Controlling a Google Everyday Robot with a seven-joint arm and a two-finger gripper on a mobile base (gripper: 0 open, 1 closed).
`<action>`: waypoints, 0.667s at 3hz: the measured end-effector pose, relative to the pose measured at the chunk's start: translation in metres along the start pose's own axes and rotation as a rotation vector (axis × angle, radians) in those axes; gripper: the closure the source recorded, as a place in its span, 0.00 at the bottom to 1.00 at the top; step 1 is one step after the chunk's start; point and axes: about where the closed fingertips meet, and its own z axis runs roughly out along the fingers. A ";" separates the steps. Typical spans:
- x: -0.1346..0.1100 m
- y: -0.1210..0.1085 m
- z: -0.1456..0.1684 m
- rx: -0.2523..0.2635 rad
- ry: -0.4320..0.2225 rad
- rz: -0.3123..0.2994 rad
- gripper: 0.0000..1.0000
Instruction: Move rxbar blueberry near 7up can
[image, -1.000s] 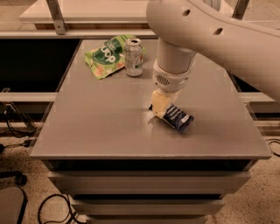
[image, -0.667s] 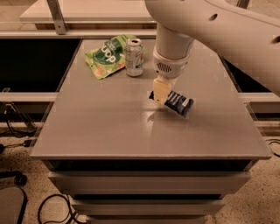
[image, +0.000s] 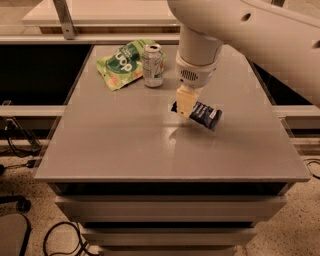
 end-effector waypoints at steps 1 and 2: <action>-0.013 -0.012 0.000 0.033 0.005 -0.067 1.00; -0.041 -0.027 0.002 0.056 0.005 -0.182 1.00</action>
Offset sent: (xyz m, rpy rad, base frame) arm 0.0733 0.0496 0.0129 -0.1151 -0.0649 0.3149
